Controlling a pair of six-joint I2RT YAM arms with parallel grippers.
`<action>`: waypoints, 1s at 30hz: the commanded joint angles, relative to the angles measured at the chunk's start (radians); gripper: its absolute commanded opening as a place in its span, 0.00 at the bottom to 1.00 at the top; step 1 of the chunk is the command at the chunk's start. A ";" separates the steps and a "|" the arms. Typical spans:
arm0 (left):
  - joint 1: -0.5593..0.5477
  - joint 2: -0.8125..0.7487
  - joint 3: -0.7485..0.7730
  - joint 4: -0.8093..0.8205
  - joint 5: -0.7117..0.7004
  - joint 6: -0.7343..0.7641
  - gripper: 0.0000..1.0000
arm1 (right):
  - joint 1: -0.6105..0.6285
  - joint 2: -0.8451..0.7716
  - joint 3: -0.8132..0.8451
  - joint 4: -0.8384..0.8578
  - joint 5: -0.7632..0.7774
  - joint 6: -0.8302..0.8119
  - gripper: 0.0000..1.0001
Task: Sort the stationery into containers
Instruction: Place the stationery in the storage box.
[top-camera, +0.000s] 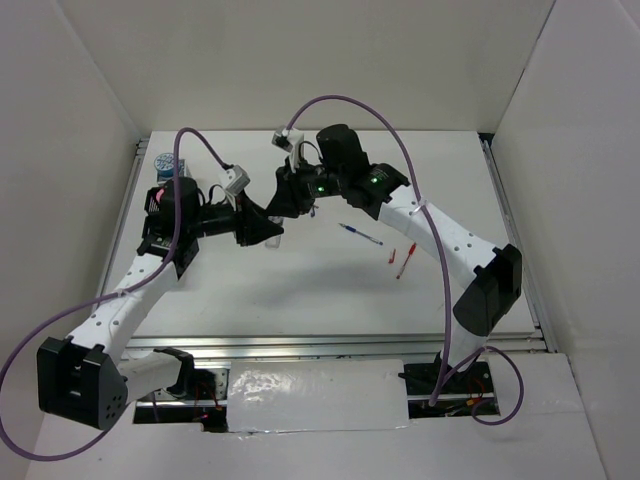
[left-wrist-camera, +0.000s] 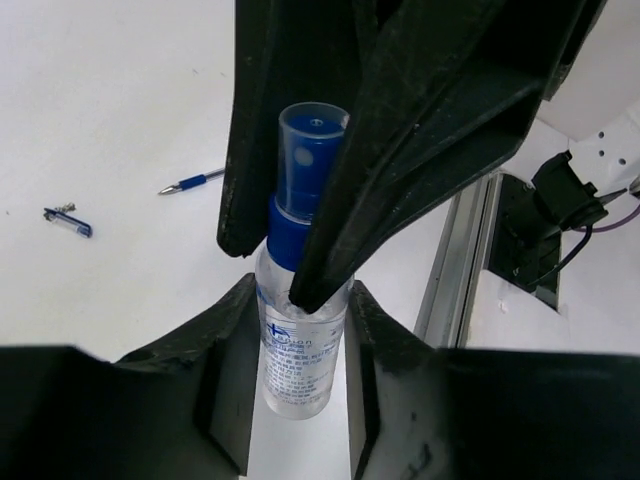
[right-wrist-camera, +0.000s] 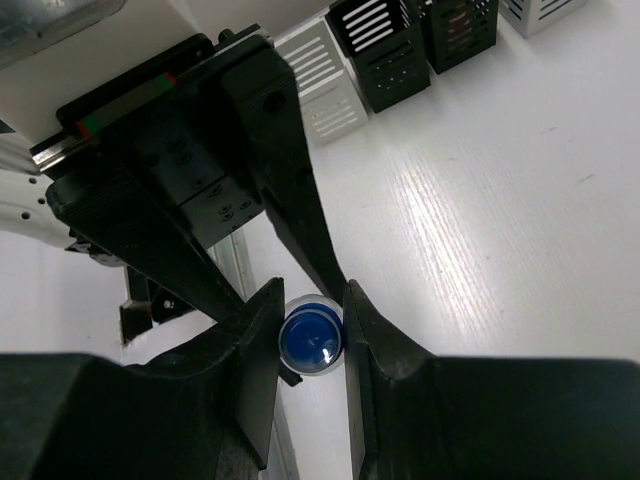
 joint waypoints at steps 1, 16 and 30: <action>0.005 -0.013 0.006 0.039 -0.034 0.018 0.35 | 0.030 -0.002 0.056 -0.010 -0.033 0.010 0.10; 0.340 -0.217 -0.147 0.019 -0.229 -0.169 0.00 | -0.158 -0.066 0.143 0.014 0.017 0.088 0.81; 0.859 -0.091 -0.210 0.322 -0.215 -0.097 0.00 | -0.292 -0.149 -0.046 0.042 -0.050 0.134 0.79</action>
